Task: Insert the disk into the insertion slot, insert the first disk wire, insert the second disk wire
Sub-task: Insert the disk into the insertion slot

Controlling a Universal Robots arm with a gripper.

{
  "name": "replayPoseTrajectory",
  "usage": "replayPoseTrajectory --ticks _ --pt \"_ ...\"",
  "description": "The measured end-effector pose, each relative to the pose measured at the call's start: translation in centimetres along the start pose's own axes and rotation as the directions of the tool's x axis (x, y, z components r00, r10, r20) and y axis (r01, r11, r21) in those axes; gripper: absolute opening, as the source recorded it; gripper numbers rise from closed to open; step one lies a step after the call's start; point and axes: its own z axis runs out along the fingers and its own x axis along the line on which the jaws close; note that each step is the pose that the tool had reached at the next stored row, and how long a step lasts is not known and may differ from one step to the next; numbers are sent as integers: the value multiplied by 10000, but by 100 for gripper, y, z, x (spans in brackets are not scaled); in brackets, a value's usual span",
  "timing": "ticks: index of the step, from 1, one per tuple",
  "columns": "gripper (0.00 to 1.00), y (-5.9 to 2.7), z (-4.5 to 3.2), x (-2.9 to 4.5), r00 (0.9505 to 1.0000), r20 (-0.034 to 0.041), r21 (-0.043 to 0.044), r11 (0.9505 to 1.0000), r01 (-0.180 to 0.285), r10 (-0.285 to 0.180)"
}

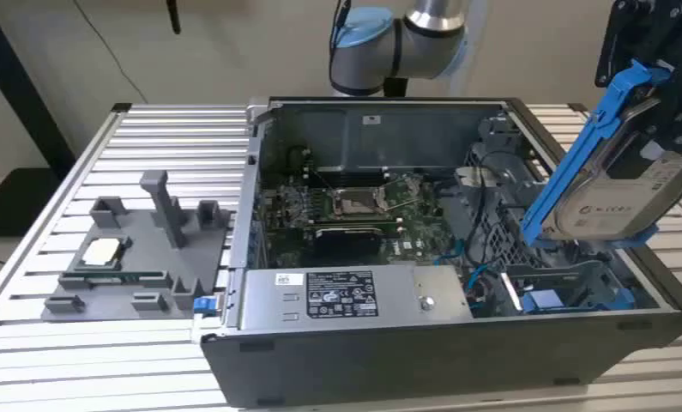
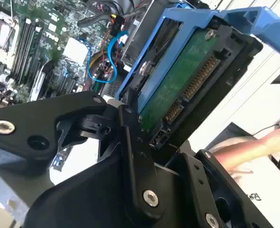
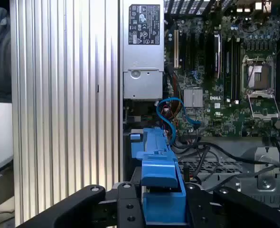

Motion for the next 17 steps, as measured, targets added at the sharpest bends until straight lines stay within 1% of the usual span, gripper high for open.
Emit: replayPoseTrajectory --ticks 12,14,17 --pt "33 -7 0 0 10000 -1 0 10000 0 0" --pt "33 -8 11 0 10000 0 2 10000 0 0" --pt "33 -10 49 0 10000 0 10 10000 1 -1"
